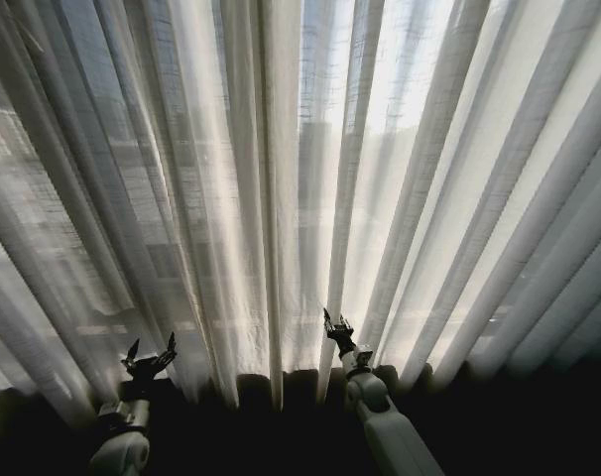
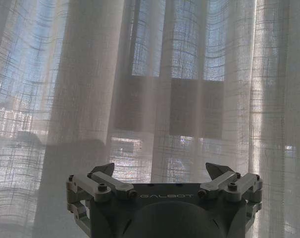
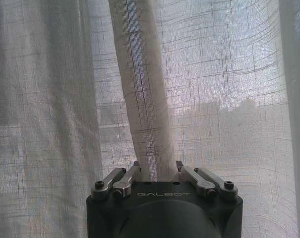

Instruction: Open the curtains by pulling them apart, changing their state from closed to fully open.

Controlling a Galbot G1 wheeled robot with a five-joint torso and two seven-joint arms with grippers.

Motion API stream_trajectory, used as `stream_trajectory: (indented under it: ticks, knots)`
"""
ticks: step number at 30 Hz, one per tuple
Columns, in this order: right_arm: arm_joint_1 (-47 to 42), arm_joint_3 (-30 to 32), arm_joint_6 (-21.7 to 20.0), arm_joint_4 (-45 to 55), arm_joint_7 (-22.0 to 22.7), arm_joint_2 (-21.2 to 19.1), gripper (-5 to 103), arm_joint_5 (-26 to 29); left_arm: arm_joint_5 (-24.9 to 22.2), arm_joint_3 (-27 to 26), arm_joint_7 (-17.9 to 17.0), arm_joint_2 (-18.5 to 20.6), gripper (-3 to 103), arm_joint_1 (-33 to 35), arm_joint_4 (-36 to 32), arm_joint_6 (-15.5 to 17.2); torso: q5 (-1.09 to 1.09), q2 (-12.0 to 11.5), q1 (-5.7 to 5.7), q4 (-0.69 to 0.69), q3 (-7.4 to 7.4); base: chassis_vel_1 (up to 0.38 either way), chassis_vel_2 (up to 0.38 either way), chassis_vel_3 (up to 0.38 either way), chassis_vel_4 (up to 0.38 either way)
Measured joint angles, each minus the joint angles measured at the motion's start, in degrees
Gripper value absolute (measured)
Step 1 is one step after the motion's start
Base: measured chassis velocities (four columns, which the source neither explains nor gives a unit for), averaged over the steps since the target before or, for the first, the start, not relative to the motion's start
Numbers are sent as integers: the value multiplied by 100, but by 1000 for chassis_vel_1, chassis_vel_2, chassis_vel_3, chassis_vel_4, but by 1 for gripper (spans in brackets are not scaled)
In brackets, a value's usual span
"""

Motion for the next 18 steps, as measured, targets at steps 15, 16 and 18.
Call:
stream_trajectory:
  ticks: [15, 16, 18]
  knots:
    - [-15, -15, 35, -57, -249, 67, 0, 175, 0, 0, 0, 0, 100, 0, 0, 0, 0, 0, 0, 0, 0, 0, 0, 0, 0]
    - [-16, -14, 20, -57, -254, 63, 0, 181, 0, 0, 0, 0, 100, 0, 0, 0, 0, 0, 0, 0, 0, 0, 0, 0, 0]
    - [-20, -3, -5, -54, -267, 52, 0, 191, 0, 0, 0, 0, 100, 0, 0, 0, 0, 0, 0, 1, 0, 0, 0, 0, 0]
